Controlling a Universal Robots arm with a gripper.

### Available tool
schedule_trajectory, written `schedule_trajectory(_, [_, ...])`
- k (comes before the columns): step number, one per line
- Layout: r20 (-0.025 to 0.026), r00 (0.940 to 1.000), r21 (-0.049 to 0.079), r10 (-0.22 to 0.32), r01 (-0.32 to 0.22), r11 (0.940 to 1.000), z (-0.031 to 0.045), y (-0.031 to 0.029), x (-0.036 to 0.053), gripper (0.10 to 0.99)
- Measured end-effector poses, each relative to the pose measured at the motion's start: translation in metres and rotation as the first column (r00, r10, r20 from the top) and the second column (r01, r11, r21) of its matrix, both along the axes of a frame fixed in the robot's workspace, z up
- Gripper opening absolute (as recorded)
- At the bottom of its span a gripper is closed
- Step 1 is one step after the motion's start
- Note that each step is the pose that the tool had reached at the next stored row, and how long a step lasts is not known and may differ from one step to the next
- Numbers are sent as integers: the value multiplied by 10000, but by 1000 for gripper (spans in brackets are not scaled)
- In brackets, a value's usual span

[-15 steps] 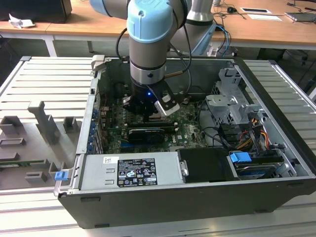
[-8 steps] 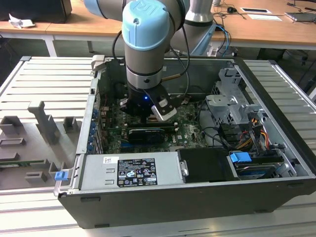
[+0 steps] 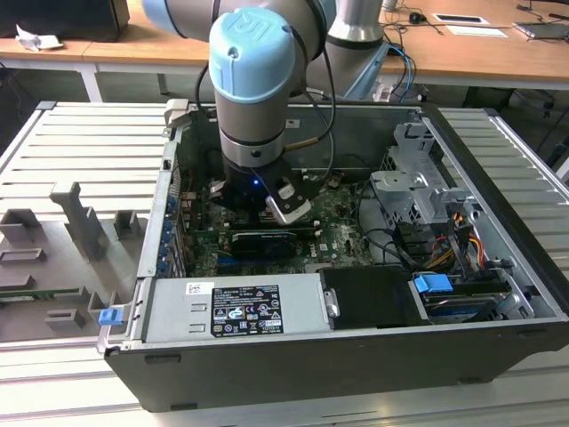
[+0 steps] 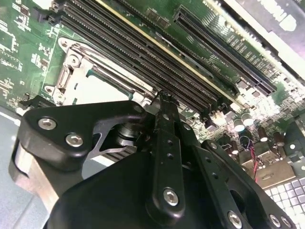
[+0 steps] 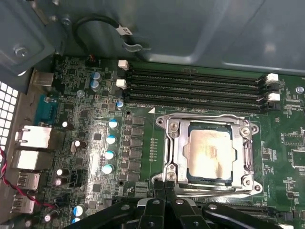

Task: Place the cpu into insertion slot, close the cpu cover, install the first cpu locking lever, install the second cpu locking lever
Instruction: 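Install the second cpu locking lever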

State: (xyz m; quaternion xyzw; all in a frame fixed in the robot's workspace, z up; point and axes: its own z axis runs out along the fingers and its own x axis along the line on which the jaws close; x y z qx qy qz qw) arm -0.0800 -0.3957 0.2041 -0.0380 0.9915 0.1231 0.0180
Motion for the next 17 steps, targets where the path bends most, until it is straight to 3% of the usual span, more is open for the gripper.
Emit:
schedule_trajectory(9, [87, 10000, 317, 4, -7, 9995, -70, -3, -24, 106])
schedule_trajectory(14, [130, 9999, 323, 7, -11, 9995, -81, -4, -56, 106])
schedule_trajectory(17, [132, 9999, 326, 5, -10, 9995, -24, -2, -56, 106])
